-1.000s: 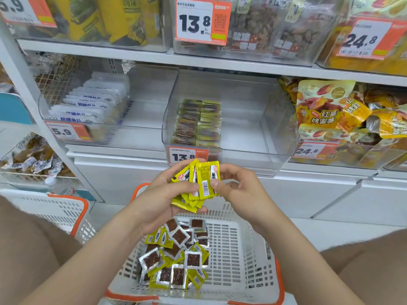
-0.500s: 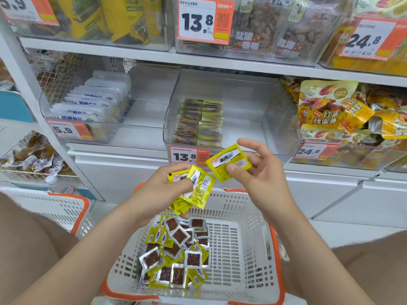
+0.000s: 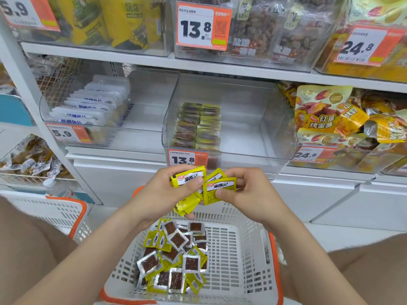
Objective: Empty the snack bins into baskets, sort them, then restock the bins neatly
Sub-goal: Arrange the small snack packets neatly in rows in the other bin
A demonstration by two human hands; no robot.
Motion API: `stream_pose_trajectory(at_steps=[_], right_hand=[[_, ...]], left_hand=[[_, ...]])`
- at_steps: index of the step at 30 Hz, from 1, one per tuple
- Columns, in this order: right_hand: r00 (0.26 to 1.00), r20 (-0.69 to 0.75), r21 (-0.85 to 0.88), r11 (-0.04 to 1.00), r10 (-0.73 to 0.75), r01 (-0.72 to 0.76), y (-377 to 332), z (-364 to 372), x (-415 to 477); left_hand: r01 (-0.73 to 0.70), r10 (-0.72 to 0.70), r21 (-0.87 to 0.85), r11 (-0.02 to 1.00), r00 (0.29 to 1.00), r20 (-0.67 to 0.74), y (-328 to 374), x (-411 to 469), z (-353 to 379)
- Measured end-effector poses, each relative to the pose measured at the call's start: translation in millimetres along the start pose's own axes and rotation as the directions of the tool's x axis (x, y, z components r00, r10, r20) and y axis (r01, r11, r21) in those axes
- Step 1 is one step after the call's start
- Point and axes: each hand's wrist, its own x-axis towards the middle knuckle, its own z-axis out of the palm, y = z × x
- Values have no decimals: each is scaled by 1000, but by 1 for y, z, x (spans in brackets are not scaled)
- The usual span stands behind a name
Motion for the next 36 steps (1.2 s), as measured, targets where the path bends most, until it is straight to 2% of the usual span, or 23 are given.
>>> stream_pose_trajectory(at_steps=[4, 5, 9, 12, 14, 17, 21, 23, 26, 29, 32, 36], right_hand=[[990, -58, 152, 981, 127, -117, -1, -2, -4], [988, -59, 165, 978, 140, -129, -1, -4, -4], [992, 24, 166, 979, 120, -123, -5, -12, -3], [997, 70, 17, 999, 44, -45, -5, -7, -4], [993, 113, -43, 999, -24, 29, -2, -2, -5], [989, 133, -59, 996, -64, 72, 3, 2, -4], [999, -44, 39, 999, 33, -31, 3, -5, -1], [995, -75, 118, 992, 63, -54, 3, -14, -1], [998, 55, 197, 980, 12, -23, 3, -23, -1], [984, 168, 46, 997, -61, 54, 5, -14, -3], [980, 186, -45, 996, -65, 74, 12, -1, -1], [992, 123, 39, 999, -34, 29, 9, -5, 2]], left_hand=[[83, -86, -166, 983, 996, -10, 3, 0, 1], [83, -86, -160, 984, 996, -12, 3, 0, 0], [15, -14, -11, 1000, 998, 69, 4, -2, -4], [-78, 52, 154, 985, 985, 165, 7, -4, -7], [-105, 65, 205, 973, 979, 191, 7, -4, -8], [-58, 31, 160, 985, 986, 165, 5, -4, -9], [-6, 6, 1, 1000, 981, 193, 2, -2, -9], [22, -12, -53, 998, 983, 182, 1, -1, -10], [11, -9, -13, 1000, 988, 152, 2, 0, -12], [-85, 61, 138, 987, 983, 173, 4, -2, -10], [-96, 63, 217, 971, 986, 152, 2, -1, -11], [-51, 37, 149, 988, 995, 97, 1, 1, -10]])
